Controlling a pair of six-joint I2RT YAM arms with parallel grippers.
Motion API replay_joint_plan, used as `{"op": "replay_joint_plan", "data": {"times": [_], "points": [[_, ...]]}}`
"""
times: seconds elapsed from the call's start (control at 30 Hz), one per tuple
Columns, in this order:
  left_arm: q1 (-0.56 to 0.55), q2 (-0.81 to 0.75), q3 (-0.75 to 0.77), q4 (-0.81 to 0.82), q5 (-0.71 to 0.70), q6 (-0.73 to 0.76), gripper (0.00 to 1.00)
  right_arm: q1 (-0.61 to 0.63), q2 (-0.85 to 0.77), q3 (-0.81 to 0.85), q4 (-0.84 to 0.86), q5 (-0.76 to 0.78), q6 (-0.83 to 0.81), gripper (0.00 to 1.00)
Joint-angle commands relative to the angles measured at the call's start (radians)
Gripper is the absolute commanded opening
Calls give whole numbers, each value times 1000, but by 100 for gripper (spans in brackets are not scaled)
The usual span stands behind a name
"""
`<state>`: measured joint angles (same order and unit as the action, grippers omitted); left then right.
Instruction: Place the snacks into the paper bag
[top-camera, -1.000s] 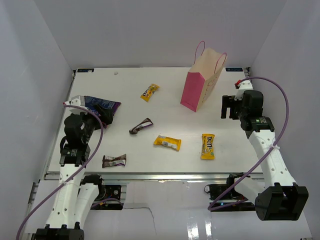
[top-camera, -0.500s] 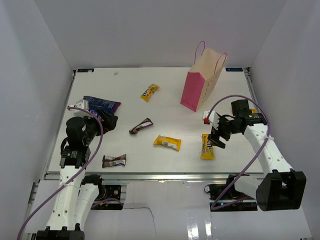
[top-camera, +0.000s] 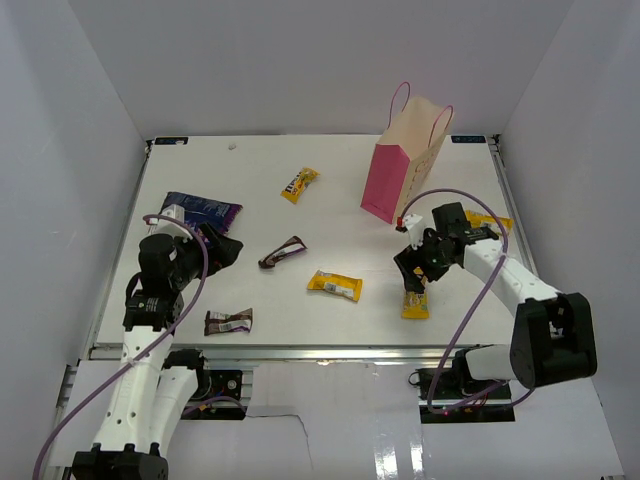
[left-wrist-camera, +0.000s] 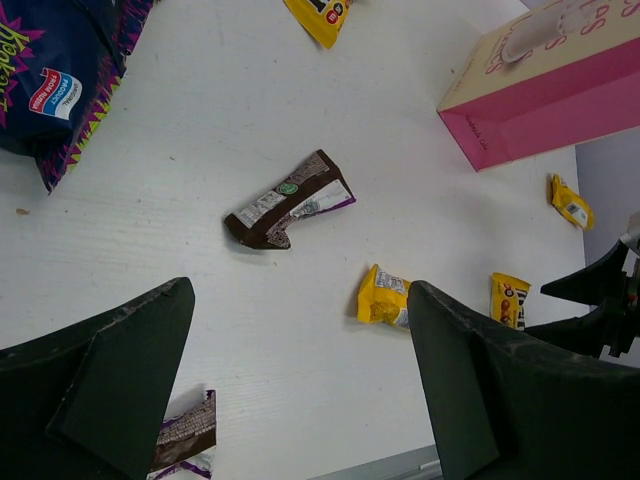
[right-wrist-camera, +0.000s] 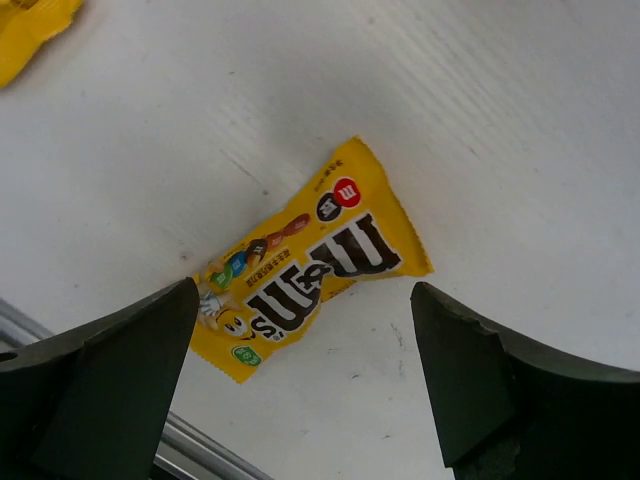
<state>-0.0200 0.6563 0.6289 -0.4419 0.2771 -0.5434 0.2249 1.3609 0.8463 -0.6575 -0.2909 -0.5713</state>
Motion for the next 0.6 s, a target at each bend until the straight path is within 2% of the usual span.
{"op": "replay_joint_plan", "data": {"times": [0.0, 0.07, 0.17, 0.2, 0.37, 0.47, 0.5, 0.57], "points": [[0, 0, -1, -1, 14, -15, 98, 49, -92, -65, 224, 250, 477, 93], [0, 14, 0, 0, 16, -20, 98, 64, -60, -55, 211, 336, 525, 95], [0, 29, -1, 5, 23, -32, 98, 64, 6, -44, 200, 300, 563, 92], [0, 35, -1, 8, 31, -39, 98, 65, 41, -46, 193, 242, 592, 85], [0, 29, -9, 14, 59, -69, 98, 67, 98, -52, 179, 203, 633, 70], [0, 28, -35, 31, 96, -110, 98, 67, 84, -53, 182, 193, 625, 57], [0, 32, -53, 37, 123, -122, 98, 67, 81, -55, 180, 185, 622, 48], [-1, 45, -70, 66, 160, -154, 98, 67, 70, -56, 183, 173, 605, 40]]}}
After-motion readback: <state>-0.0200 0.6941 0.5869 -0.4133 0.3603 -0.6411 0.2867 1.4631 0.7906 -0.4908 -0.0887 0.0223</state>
